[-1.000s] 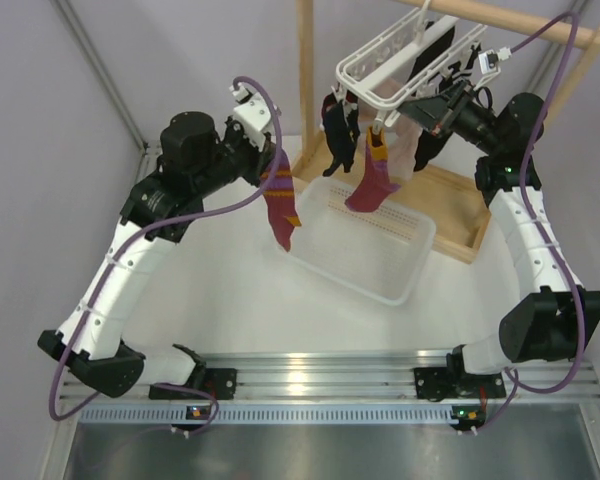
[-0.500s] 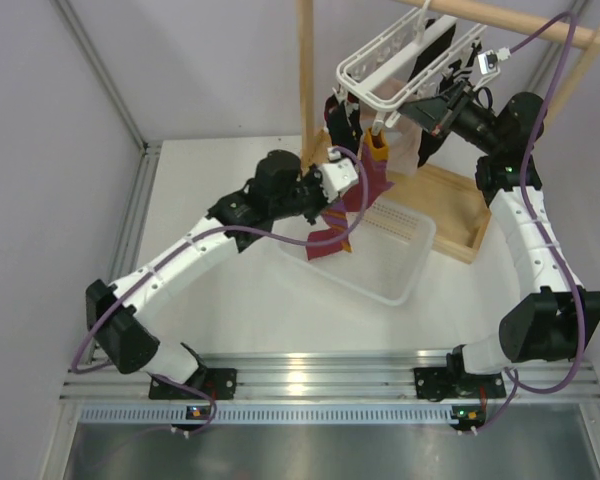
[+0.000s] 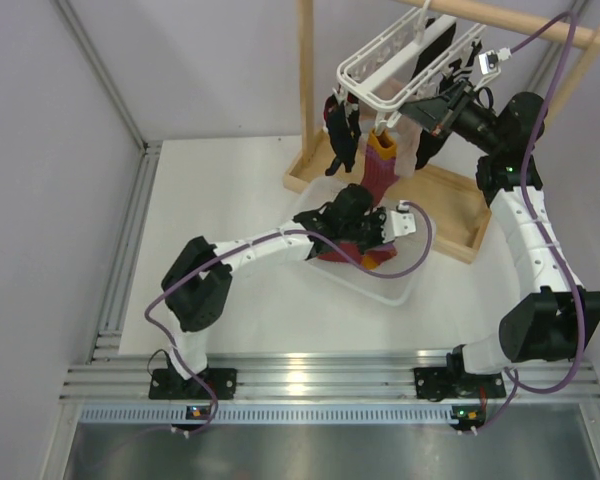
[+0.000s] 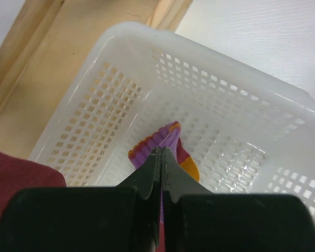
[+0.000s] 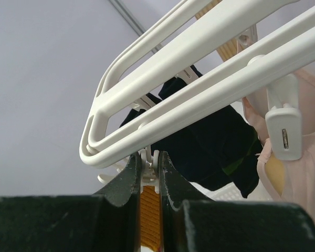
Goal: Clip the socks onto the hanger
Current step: Pick up the sock from the bin.
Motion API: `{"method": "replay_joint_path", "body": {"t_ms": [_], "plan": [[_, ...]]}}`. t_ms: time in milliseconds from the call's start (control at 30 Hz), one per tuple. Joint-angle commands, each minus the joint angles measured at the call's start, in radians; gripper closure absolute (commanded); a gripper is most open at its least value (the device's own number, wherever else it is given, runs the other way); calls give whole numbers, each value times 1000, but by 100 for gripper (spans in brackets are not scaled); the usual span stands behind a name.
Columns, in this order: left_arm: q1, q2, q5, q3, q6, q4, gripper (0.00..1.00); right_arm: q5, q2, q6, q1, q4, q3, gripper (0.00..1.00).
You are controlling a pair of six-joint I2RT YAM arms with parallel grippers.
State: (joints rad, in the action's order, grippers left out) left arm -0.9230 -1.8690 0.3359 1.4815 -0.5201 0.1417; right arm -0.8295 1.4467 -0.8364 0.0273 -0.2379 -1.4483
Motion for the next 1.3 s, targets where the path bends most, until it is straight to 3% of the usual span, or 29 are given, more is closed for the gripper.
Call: {"method": "replay_joint_path", "body": {"t_ms": [0, 100, 233, 267, 300, 400, 633, 833, 1000, 1267], "plan": [[-11, -53, 71, 86, -17, -117, 98, -13, 0, 19, -9, -15, -32, 100], [-33, -111, 75, 134, -15, -134, 92, -14, 9, -7, -10, -40, -26, 100], [-45, -186, -12, 207, 17, -241, 91, -14, 17, -26, -9, -67, -18, 100], [-45, -211, -32, 220, 20, -252, 84, -16, 17, -23, -10, -70, -17, 100], [-45, -220, -46, 232, 25, -254, 66, -16, 18, -21, -9, -69, -17, 100], [-45, -210, -61, 225, 41, -243, 47, -17, 18, -21, -9, -69, -20, 100], [-31, -64, -87, 36, 176, -291, 48, -17, 18, -24, -9, -67, -26, 100], [35, -64, -72, 31, 255, -78, 50, -19, 20, -24, -12, -61, -35, 100], [81, -148, -9, 118, 100, 180, 49, -19, 26, -20, -12, -57, -37, 100], [87, -271, -86, 187, -73, 320, 48, -16, 29, -10, -13, -44, -37, 100]]}}
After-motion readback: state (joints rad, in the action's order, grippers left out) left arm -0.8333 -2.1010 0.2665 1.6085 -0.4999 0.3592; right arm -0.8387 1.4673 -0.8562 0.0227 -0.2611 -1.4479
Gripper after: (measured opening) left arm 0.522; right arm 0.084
